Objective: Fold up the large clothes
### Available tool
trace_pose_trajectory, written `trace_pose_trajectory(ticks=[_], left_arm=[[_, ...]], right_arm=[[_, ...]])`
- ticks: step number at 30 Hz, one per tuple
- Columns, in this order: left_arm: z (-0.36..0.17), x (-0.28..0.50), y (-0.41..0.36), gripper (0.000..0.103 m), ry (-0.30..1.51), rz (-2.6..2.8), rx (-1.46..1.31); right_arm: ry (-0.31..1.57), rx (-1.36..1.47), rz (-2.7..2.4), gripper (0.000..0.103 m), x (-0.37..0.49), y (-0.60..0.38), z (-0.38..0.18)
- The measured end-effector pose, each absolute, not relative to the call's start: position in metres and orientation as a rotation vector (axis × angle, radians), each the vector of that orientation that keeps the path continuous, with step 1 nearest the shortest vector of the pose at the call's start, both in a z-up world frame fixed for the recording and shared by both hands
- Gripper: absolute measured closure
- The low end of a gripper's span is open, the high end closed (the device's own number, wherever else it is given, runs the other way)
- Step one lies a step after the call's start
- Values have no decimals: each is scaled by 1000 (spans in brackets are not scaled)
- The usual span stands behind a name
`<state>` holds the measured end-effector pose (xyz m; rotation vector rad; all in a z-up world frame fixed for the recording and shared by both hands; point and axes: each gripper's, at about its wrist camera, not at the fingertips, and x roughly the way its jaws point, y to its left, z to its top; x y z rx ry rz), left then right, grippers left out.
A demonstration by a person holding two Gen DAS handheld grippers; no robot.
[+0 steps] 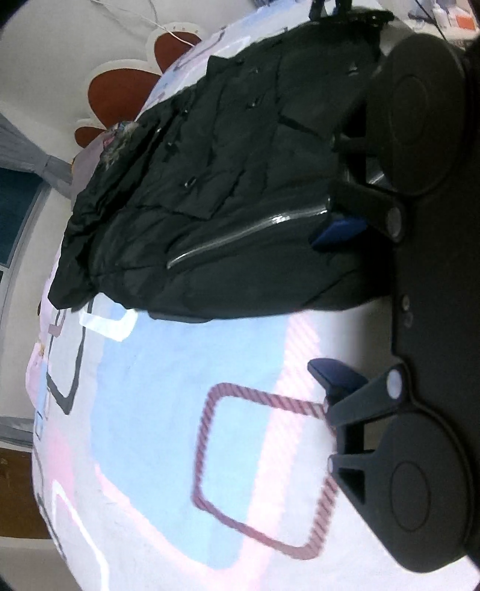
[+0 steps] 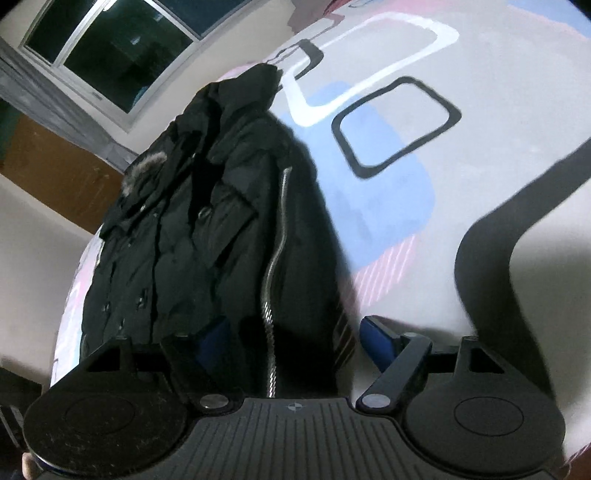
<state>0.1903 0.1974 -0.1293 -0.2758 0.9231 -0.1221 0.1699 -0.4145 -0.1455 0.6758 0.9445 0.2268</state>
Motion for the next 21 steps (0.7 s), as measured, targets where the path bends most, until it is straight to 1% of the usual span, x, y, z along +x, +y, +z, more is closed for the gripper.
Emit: trace_pose_trajectory(ticks=[1, 11, 12, 14, 15, 16, 17, 18, 19, 21], left_arm=[[-130, 188, 197, 40, 923, -129, -288], [-141, 175, 176, 42, 944, -304, -451], [-142, 177, 175, 45, 944, -308, -460], [-145, 179, 174, 67, 946, -303, -469], [-147, 180, 177, 71, 946, -300, -490], [-149, 180, 182, 78, 943, -305, -526], [-151, 179, 186, 81, 935, -310, -557], [-152, 178, 188, 84, 927, -313, -569], [-151, 176, 189, 87, 910, -314, -573], [-147, 171, 189, 89, 877, -318, -577]], right_arm=[[945, 684, 239, 25, 168, -413, -146], [945, 780, 352, 26, 162, -402, -156], [945, 770, 363, 26, 163, -400, -157], [947, 748, 378, 27, 163, -399, -156], [960, 737, 385, 42, 163, -399, -156], [970, 736, 386, 57, 164, -399, -157], [975, 747, 386, 63, 164, -402, -158], [971, 759, 382, 78, 164, -405, -159], [955, 794, 385, 85, 162, -410, -158], [893, 856, 401, 88, 157, -417, -151]])
